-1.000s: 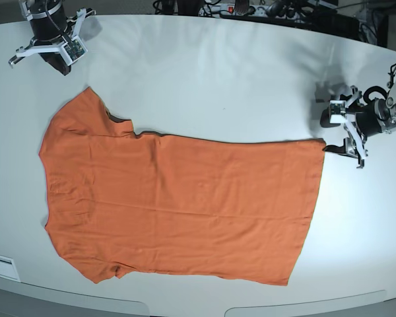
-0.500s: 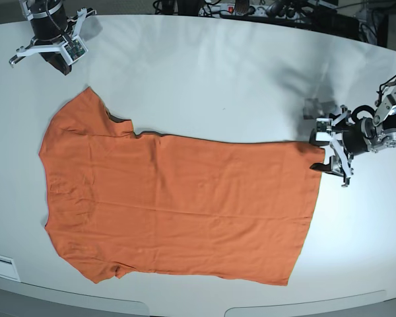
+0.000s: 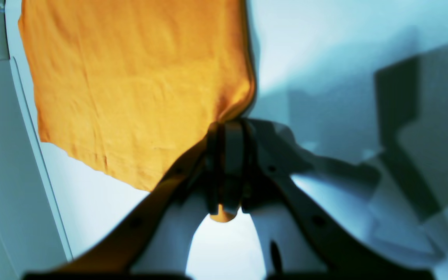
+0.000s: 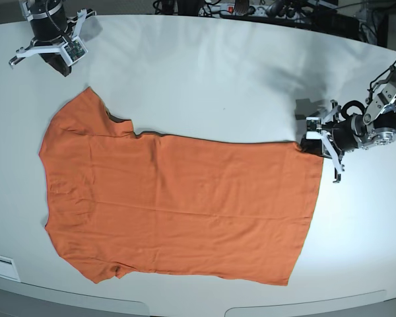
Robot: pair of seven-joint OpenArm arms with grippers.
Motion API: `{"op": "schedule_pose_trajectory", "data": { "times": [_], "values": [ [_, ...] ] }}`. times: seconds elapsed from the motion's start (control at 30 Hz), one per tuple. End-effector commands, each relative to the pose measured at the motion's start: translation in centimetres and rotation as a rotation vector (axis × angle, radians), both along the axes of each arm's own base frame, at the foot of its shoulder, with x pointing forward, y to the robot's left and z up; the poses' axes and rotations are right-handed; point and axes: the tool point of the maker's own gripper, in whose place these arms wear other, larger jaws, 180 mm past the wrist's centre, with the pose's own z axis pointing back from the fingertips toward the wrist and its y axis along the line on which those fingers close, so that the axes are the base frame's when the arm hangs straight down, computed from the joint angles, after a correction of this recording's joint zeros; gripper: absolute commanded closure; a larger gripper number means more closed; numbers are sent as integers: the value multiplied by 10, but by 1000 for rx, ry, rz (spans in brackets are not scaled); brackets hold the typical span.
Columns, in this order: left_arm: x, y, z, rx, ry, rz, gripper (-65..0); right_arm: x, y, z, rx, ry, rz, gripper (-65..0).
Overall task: Fold the T-shirt properly
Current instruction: 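Move the left gripper to the hem corner and the right gripper to the shoulder corner, then grasp the orange shirt's edge corners with both grippers and pull toward the arms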
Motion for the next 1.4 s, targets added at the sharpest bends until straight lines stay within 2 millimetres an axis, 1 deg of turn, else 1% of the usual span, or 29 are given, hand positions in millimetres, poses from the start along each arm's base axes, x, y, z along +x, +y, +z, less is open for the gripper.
{"op": "schedule_pose_trajectory", "data": {
  "times": [0.0,0.13,0.23,0.27,0.33,0.4,0.47,0.6,0.67,0.73,0.87,0.93,1.0,1.07,1.13,1.23,1.3,1.37],
  "values": [
    [-12,20,-12,99,59,3,0,7,2,9,-4,-38,23,0],
    [-12,19,-12,99,59,2,0,25,12,16,24,-77,71,0],
    [-12,19,-12,98,59,2,0,44,17,28,57,-134,91,-114],
    [-12,19,-12,96,61,4,0,50,14,29,48,-148,88,-151],
    [-13,20,-12,95,64,7,0,62,2,28,25,-178,58,-209],
    [-13,19,-12,82,70,16,0,72,-9,24,14,-185,34,-237],
    [-14,18,-11,71,76,25,0,78,-18,13,33,-163,8,-255],
    [-13,20,-12,74,78,42,0,90,-33,-15,62,-95,-23,-255],
    [-13,20,-12,73,78,42,0,98,-40,-24,75,-75,-37,-255],
    [-13,20,-12,74,78,42,0,102,-41,-29,85,-57,-35,-255],
    [-13,20,-12,74,78,42,0,102,-39,-30,94,-48,-24,-255],
    [-13,20,-11,73,78,42,0,97,-35,-36,94,-10,-2,-255],
    [-13,20,-11,73,78,42,0,86,-25,-46,140,73,27,-255],
    [-13,20,-11,73,78,42,0,71,-17,-58,173,169,52,-255],
    [-13,20,-12,73,78,42,0,55,-7,-64,198,236,85,-255],
    [-13,20,-11,73,77,42,0,39,8,-62,229,260,134,-255],
    [-13,20,-11,71,78,41,0,35,12,-59,232,252,138,-255],
    [-13,19,-11,68,78,39,0,36,13,-56,240,237,136,-255]
  ]
}}
